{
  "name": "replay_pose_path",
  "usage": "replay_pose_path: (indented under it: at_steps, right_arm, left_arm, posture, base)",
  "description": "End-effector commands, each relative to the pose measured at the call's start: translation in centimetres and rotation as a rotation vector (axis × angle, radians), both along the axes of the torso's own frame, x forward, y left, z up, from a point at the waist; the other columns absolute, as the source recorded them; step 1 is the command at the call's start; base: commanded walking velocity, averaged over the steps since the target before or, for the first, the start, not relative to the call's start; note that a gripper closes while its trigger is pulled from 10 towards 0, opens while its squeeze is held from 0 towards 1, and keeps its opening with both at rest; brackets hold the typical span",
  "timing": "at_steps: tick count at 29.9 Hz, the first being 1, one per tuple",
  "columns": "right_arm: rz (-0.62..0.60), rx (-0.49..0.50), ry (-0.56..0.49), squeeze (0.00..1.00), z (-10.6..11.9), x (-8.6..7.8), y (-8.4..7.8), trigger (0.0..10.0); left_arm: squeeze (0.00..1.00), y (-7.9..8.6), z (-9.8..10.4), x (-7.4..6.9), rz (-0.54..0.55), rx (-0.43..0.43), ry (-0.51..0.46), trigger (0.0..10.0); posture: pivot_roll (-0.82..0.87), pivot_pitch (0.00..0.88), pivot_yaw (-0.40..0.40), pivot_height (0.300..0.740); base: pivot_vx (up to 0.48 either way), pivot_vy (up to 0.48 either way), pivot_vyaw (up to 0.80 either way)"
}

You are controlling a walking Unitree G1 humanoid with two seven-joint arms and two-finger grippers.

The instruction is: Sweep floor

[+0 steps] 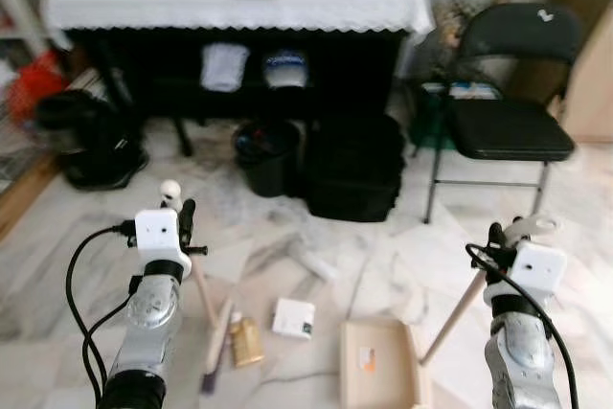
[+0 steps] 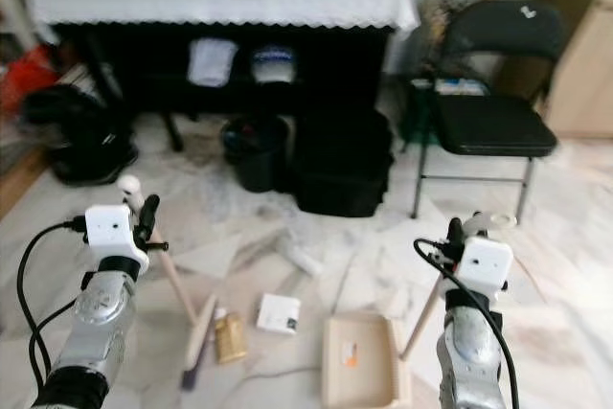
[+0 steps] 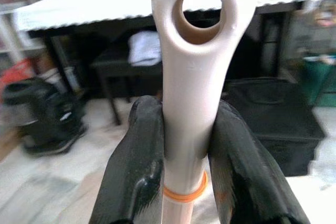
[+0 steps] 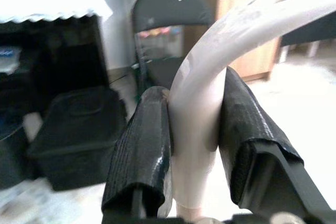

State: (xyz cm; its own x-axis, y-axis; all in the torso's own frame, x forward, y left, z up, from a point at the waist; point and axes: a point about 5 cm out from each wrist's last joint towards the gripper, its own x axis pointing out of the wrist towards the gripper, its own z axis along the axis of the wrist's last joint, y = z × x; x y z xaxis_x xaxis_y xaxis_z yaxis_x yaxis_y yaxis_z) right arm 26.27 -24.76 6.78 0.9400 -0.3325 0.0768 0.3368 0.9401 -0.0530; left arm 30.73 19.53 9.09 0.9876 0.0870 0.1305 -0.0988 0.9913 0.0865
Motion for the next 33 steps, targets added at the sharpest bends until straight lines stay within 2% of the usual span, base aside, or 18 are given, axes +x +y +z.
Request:
replay_pose_path:
  at_steps: [1,33]
  right_arm:
    - [0.015,-0.021,-0.042,0.0,0.99,0.45,0.24,10.0]
    - [0.02,-0.027,-0.039,0.0,0.97,0.48,0.39,10.0]
  left_arm:
    - [0.0,0.53,0.98,0.2,0.015,0.008,-0.048,10.0]
    - [0.0,0.69,1.03,0.11,0.02,0.009,-0.051,10.0]
  posture:
    - [-0.08,0.0,0.031,0.74]
    - [-0.09,0.0,0.03,0.74]
  base:
    - [0.0,0.0,0.0]
    - [0.0,0.0,0.0]
